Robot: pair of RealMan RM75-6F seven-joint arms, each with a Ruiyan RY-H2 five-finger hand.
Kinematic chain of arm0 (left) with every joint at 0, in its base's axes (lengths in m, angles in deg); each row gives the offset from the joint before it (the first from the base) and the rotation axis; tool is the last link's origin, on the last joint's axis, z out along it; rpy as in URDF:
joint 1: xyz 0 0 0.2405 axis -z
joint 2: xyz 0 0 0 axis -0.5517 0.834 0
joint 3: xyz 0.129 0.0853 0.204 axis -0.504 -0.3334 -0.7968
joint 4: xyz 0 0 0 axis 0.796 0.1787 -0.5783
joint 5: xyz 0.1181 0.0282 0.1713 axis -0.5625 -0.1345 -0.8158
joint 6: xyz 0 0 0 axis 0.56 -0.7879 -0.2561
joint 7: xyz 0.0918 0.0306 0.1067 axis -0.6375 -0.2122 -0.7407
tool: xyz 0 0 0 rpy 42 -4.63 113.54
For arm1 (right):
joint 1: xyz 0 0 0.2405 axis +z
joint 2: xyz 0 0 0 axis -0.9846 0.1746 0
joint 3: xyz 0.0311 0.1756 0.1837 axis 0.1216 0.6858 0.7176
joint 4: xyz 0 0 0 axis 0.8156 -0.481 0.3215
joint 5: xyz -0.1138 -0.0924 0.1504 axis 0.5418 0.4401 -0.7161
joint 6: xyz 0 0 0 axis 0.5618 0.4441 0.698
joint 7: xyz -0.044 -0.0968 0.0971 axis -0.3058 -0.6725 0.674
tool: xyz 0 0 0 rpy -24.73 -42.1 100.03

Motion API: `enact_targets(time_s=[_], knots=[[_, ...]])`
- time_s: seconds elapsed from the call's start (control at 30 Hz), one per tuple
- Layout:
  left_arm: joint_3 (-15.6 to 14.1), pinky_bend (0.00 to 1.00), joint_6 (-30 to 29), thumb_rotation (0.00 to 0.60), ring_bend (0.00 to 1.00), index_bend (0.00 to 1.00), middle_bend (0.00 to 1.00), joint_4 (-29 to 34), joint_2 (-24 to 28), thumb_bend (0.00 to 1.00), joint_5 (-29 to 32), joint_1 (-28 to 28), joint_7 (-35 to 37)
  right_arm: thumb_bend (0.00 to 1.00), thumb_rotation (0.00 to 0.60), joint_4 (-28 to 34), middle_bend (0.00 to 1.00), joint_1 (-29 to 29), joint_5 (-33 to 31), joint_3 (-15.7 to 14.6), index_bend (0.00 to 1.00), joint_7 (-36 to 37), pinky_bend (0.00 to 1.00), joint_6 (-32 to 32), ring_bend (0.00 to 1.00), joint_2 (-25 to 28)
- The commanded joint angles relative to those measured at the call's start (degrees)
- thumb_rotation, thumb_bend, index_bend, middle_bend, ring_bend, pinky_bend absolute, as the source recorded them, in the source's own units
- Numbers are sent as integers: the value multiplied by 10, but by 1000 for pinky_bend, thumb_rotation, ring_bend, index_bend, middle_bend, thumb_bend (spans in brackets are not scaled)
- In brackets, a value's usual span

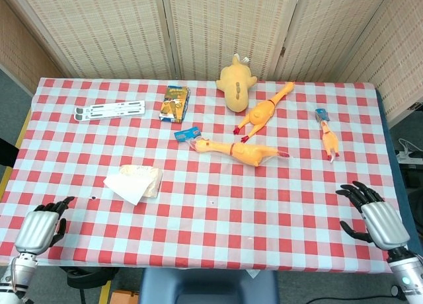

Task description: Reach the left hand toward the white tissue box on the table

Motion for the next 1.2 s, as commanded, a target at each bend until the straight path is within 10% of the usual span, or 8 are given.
enact_targets(time_s=[0.03, 0.57, 1.2], knots=[[10, 637, 6, 600, 648, 137, 570, -67, -56, 609, -13, 21, -12, 234, 600, 4, 153, -1, 5, -4, 234, 10, 178, -2, 64, 9], [37, 882, 18, 600, 909, 148, 855, -320, -261, 545, -35, 97, 7, 234, 600, 3, 153, -9, 8, -4, 237, 34, 178, -21, 64, 21], [54, 916, -64, 600, 932, 199, 880, -353, -311, 547, -43, 105, 42, 234, 600, 29, 155, 13, -16, -15, 245, -16, 190, 52, 68, 32]])
